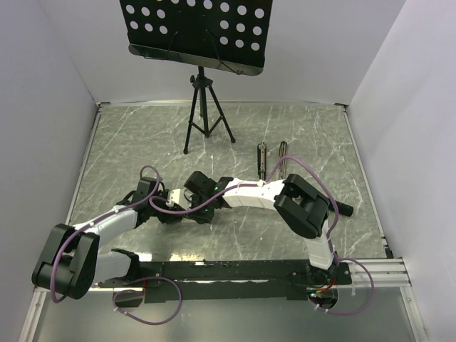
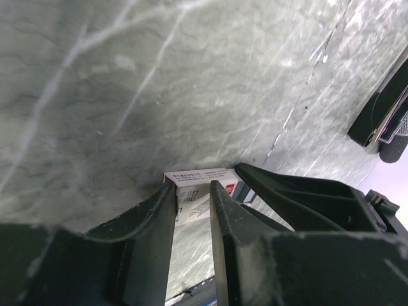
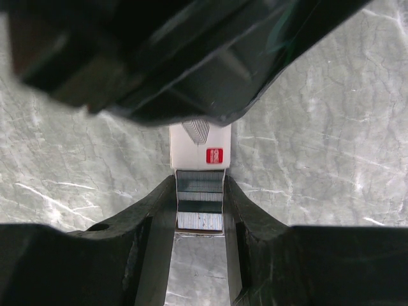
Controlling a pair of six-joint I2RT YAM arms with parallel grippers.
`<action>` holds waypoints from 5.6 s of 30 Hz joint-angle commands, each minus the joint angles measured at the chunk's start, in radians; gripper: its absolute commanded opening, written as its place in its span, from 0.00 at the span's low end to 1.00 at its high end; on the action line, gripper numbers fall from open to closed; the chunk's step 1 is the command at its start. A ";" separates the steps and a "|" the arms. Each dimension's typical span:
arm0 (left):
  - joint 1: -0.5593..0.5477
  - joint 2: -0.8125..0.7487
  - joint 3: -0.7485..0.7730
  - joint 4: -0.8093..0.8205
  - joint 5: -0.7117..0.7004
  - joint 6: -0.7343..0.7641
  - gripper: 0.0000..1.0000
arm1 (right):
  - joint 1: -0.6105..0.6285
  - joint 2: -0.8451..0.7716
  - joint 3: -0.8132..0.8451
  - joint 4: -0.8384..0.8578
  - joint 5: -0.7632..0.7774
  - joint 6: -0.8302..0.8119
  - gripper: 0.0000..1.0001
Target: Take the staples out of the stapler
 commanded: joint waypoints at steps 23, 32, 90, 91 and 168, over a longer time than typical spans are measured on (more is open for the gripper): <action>-0.030 -0.057 0.018 -0.049 -0.029 -0.006 0.36 | -0.033 -0.310 -0.249 0.210 -0.080 0.274 0.59; -0.030 -0.078 0.030 -0.091 -0.066 0.014 0.36 | -0.124 -0.262 -0.234 0.130 -0.088 0.693 0.30; -0.243 -0.051 0.220 -0.358 -0.316 0.114 0.86 | -0.051 -0.644 -0.514 0.173 0.559 0.995 1.00; -0.254 -0.043 0.225 -0.353 -0.310 0.121 0.87 | -0.051 -0.653 -0.522 0.181 0.562 0.995 1.00; -0.604 0.327 0.485 -0.609 -0.651 -0.001 0.40 | -0.099 -0.824 -0.708 0.268 0.539 1.013 1.00</action>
